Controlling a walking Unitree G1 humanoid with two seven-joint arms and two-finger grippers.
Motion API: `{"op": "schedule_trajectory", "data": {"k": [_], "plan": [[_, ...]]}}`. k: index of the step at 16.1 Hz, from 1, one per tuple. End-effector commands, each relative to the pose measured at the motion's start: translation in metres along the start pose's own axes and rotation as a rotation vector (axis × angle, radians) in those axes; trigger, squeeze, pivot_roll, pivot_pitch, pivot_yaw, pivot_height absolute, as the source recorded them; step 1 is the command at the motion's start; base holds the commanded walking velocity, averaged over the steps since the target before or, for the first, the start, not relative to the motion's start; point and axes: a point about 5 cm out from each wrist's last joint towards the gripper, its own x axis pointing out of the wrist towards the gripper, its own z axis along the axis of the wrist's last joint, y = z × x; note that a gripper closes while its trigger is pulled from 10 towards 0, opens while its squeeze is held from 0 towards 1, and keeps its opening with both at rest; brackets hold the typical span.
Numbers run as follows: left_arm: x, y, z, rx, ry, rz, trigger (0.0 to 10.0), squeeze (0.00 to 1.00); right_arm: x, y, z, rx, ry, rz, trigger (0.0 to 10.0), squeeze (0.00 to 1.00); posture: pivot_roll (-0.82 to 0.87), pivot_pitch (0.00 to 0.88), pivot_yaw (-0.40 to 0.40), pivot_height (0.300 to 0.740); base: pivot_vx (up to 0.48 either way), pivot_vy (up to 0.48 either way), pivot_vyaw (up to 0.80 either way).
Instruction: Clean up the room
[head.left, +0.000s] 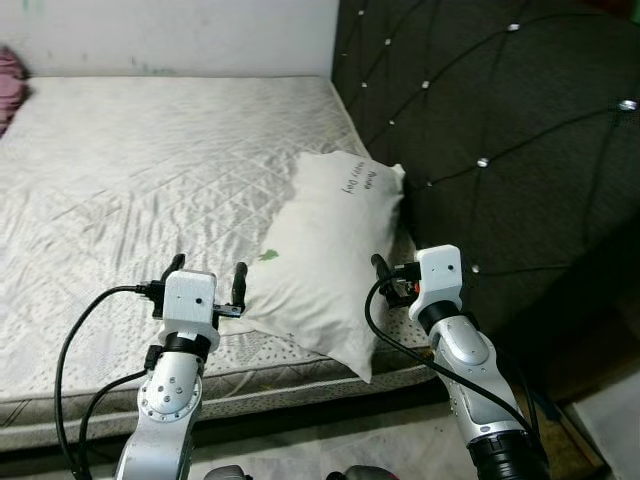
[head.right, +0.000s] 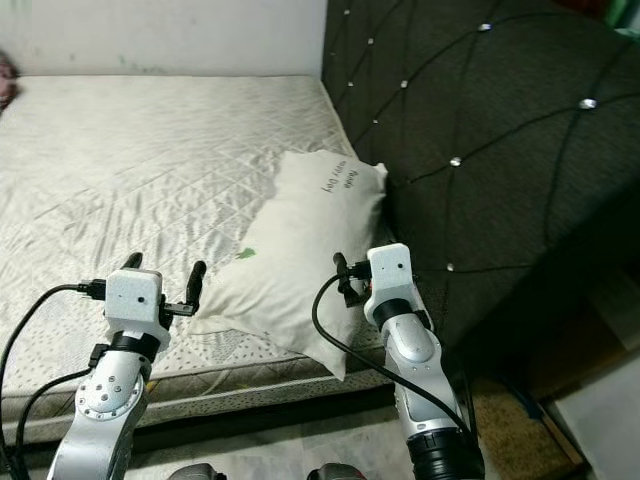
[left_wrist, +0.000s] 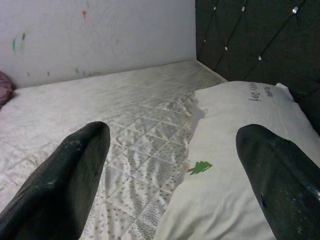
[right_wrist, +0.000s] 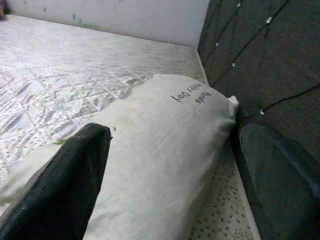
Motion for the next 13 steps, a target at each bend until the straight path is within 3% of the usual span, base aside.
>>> {"op": "schedule_trajectory", "data": {"k": [1,4,10,13], "plan": [[-0.0006,-0.003,0.0055,-0.011,-0.028,-0.022,10.0,0.0,0.0006,-0.003,0.0031,-0.004,-0.011,-0.009,10.0,0.0,0.0,0.0,-0.053,0.74,0.0,0.0,0.0],[-0.0006,-0.003,0.0055,-0.013,-0.03,-0.022,10.0,0.0,0.0006,-0.003,0.0032,-0.004,-0.011,-0.009,10.0,0.0,0.0,0.0,-0.053,0.74,0.0,0.0,0.0],[0.0,-0.0034,0.0061,-0.015,-0.032,-0.028,10.0,0.0,0.0011,-0.0033,0.0041,-0.006,-0.013,-0.009,10.0,0.0,0.0,0.0,-0.056,0.74,0.328,0.0,0.0],[0.0003,-0.0028,0.0042,-0.006,-0.016,-0.016,10.0,0.0,0.0014,-0.0033,0.0041,-0.006,-0.013,-0.01,10.0,0.0,0.0,0.0,-0.057,0.74,0.081,0.0,0.0]]}}
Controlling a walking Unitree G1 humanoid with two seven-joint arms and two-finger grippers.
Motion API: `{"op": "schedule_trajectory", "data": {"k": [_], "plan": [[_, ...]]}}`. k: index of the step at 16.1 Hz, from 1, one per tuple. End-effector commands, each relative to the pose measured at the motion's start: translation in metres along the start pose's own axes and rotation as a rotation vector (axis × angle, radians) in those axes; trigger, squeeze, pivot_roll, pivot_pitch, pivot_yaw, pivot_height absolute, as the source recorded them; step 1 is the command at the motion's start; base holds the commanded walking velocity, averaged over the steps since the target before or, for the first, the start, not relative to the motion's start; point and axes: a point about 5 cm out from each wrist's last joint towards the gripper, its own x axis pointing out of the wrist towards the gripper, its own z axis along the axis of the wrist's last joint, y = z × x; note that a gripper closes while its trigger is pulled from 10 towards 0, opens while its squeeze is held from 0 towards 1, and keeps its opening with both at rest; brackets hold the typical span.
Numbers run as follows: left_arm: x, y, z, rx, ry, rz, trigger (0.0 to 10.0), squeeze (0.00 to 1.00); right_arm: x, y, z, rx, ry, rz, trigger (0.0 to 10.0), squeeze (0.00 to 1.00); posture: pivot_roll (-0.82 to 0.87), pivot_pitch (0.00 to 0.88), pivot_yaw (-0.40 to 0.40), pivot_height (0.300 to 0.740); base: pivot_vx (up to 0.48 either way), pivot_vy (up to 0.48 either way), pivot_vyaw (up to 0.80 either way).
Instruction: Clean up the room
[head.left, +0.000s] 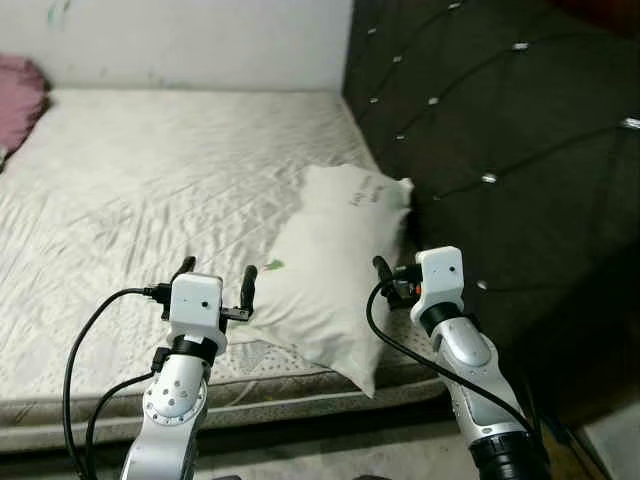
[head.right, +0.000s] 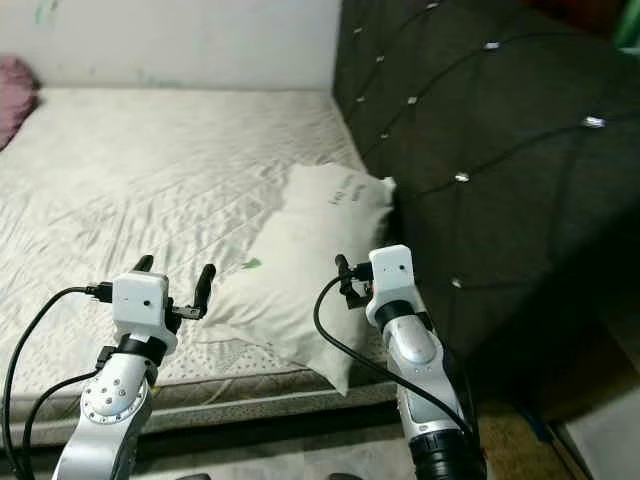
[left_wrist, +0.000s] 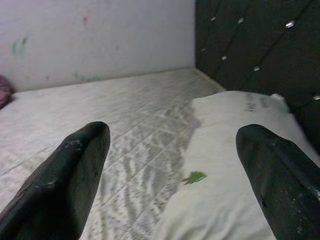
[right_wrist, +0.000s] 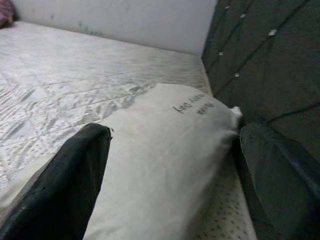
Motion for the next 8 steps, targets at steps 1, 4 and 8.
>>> {"op": "schedule_trajectory", "data": {"k": [1,4,8], "plan": [[0.0011,0.0006,0.0039,0.007,-0.011,0.003,10.0,0.0,0.0017,-0.0019,0.0041,-0.002,-0.014,-0.007,10.0,0.0,0.0,0.0,-0.057,0.74,0.0,0.0,0.0],[0.0014,0.0036,0.0033,0.018,-0.012,0.029,10.0,0.0,0.0019,-0.0018,0.005,0.002,-0.023,-0.004,10.0,0.0,0.01,0.0,-0.059,0.74,0.0,0.0,0.0],[0.0026,0.0058,0.0035,0.026,-0.015,0.05,10.0,0.0,0.0025,-0.0019,0.0054,0.006,-0.024,-0.002,10.0,0.0,0.01,0.0,-0.06,0.74,0.0,0.0,0.0]]}}
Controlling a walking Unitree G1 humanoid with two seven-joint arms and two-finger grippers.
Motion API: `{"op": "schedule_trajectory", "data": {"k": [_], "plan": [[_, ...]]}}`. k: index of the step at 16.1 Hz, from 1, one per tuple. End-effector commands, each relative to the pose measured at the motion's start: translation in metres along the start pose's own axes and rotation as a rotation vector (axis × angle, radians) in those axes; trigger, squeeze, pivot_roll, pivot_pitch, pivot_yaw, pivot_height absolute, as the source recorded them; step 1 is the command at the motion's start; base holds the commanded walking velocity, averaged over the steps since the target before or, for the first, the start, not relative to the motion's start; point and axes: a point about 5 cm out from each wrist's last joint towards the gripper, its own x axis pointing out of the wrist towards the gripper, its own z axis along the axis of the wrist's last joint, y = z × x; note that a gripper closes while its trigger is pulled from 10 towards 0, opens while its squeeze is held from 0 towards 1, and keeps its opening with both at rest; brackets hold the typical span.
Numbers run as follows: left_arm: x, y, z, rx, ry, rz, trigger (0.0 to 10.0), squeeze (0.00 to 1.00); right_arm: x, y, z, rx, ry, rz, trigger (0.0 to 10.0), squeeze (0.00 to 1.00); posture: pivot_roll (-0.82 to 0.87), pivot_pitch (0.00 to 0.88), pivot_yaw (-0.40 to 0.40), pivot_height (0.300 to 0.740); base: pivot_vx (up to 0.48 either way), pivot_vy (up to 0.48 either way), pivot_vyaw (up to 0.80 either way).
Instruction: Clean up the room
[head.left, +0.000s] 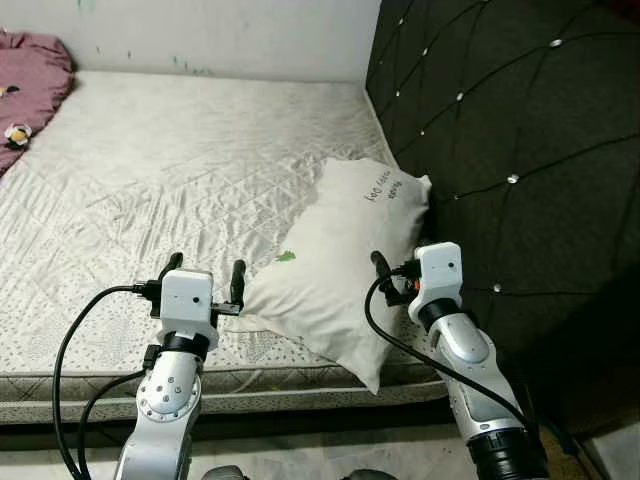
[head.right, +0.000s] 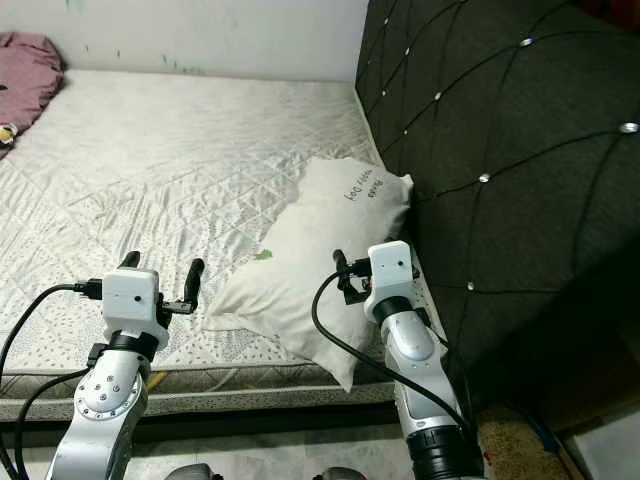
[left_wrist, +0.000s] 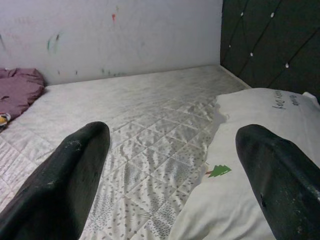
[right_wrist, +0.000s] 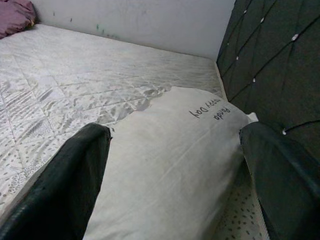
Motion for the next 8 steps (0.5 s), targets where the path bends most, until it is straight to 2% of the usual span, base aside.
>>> {"op": "schedule_trajectory", "data": {"k": [1,7,8], "plan": [[0.0018,-0.0002,0.0026,0.013,-0.011,0.004,10.0,0.0,0.0007,-0.0028,0.0021,0.001,-0.009,-0.006,10.0,0.0,0.01,0.0,-0.059,0.74,0.0,0.0,0.0],[0.0022,-0.0012,0.0032,0.021,-0.017,-0.006,10.0,0.0,0.0008,-0.0022,0.0026,-0.006,-0.014,0.001,10.0,0.0,0.0,0.0,-0.06,0.74,0.0,0.0,0.0],[0.0011,-0.0029,0.0044,0.007,-0.028,-0.027,10.0,0.0,0.0007,-0.0023,0.0025,-0.007,-0.013,0.0,10.0,0.0,0.0,0.0,-0.06,0.74,0.251,0.0,0.0]]}}
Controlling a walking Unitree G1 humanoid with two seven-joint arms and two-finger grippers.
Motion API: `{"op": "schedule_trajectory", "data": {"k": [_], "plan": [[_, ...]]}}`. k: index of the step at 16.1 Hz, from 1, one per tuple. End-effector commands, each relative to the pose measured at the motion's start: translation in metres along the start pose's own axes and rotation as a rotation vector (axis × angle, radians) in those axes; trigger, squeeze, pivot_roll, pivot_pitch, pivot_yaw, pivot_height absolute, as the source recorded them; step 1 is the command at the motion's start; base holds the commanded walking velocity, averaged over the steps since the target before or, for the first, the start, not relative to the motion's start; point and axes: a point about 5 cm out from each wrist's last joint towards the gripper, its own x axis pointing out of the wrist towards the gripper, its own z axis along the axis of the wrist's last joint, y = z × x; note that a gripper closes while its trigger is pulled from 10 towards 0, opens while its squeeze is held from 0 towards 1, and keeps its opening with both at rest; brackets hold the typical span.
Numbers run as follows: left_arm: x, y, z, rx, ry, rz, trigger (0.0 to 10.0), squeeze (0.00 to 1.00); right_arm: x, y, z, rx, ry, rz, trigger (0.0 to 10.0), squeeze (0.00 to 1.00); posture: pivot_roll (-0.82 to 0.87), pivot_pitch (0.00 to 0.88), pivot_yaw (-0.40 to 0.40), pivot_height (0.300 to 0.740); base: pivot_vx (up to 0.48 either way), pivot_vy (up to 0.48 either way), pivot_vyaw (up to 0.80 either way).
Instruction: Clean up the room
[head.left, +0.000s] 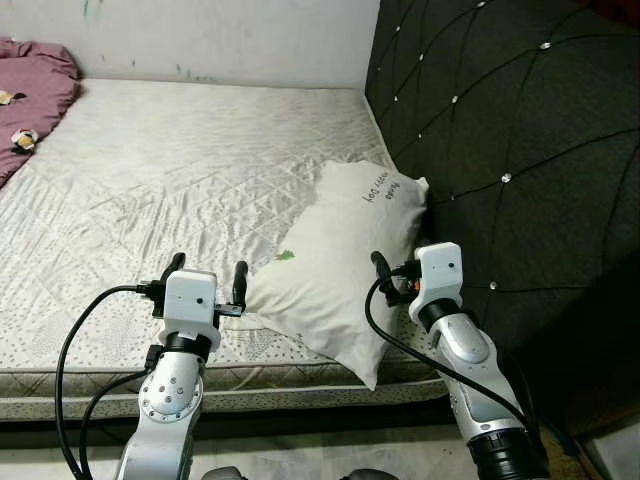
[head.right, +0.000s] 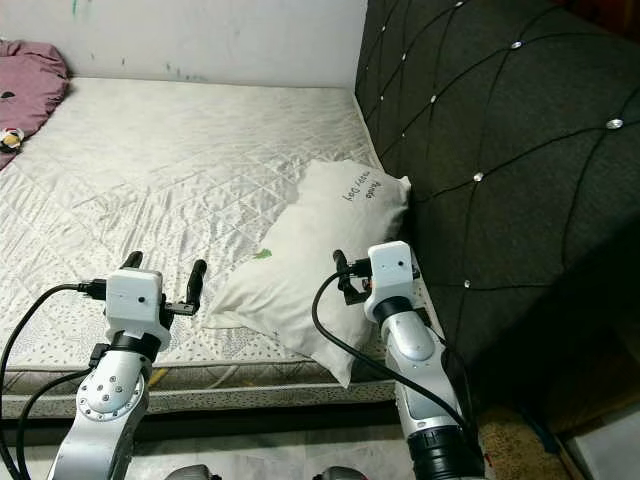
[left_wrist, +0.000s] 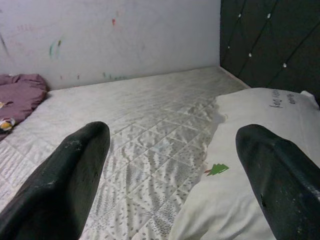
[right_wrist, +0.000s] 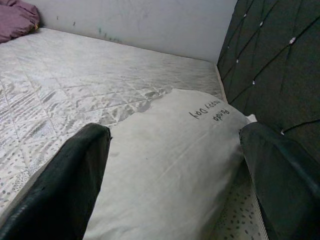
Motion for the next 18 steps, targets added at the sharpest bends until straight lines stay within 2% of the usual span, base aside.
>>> {"op": "schedule_trajectory", "data": {"k": [1,14,18], "plan": [[0.0005,-0.0031,0.0045,-0.016,-0.027,-0.024,10.0,0.0,0.0008,-0.0022,0.0023,-0.006,-0.011,-0.001,10.0,0.0,0.0,0.0,-0.06,0.74,0.251,0.0,0.0],[-0.0007,-0.0043,0.003,-0.01,-0.019,-0.027,10.0,0.0,0.0001,-0.0032,0.0026,-0.017,-0.013,-0.005,10.0,0.0,0.01,0.0,-0.065,0.74,0.385,0.0,0.0],[0.0002,-0.002,0.0014,-0.005,-0.005,-0.007,10.0,0.0,0.0003,-0.0036,0.0027,-0.016,-0.012,-0.012,10.0,0.0,0.01,0.0,-0.063,0.74,0.0,0.0,0.0]]}}
